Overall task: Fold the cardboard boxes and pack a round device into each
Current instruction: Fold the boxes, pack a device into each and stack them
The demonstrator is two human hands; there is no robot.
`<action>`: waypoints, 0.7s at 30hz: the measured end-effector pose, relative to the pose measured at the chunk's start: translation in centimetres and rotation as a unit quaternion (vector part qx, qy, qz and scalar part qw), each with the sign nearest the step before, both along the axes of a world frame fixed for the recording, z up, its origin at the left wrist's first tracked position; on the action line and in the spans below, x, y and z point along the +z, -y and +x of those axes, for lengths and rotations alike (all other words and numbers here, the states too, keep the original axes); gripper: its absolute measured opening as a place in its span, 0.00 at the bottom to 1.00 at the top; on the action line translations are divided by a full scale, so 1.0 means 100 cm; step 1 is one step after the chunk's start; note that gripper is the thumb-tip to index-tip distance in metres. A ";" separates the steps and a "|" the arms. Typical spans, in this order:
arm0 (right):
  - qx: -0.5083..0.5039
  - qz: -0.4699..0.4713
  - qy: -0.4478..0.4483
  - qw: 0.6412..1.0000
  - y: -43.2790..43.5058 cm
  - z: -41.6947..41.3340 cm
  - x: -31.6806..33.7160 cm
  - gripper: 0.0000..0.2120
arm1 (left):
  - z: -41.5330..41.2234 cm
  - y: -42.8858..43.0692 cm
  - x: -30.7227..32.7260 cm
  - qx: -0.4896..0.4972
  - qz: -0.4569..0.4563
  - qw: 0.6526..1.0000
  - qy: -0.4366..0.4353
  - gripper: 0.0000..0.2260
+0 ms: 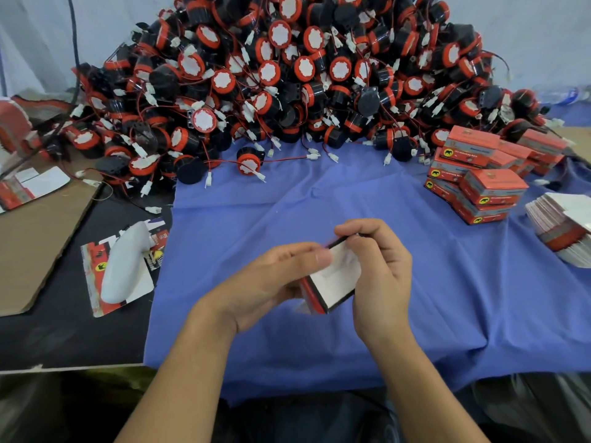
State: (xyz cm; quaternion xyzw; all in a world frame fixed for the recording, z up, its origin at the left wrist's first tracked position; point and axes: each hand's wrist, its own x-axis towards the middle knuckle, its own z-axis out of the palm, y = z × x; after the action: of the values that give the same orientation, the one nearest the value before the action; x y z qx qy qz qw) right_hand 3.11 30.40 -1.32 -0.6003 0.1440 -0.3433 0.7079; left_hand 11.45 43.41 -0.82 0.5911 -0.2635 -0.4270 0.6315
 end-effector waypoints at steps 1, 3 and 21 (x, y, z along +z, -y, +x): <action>0.005 -0.007 -0.007 1.000 0.000 0.000 -0.001 0.10 | 0.001 -0.001 0.001 -0.028 -0.004 1.000 -0.004 0.20; 0.011 -0.020 -0.017 1.000 -0.001 0.000 -0.001 0.10 | 0.001 -0.002 0.001 -0.060 -0.010 0.998 -0.022 0.14; 0.225 -0.078 -0.112 0.965 0.049 -0.005 -0.006 0.21 | 0.013 -0.003 0.005 0.069 0.239 0.790 0.560 0.19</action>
State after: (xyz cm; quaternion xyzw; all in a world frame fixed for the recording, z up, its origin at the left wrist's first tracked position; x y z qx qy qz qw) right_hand 2.64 25.52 -1.93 -0.7053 0.0563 -0.1161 0.6970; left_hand 12.75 43.67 -0.35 0.8753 -0.4189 -0.0256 0.2403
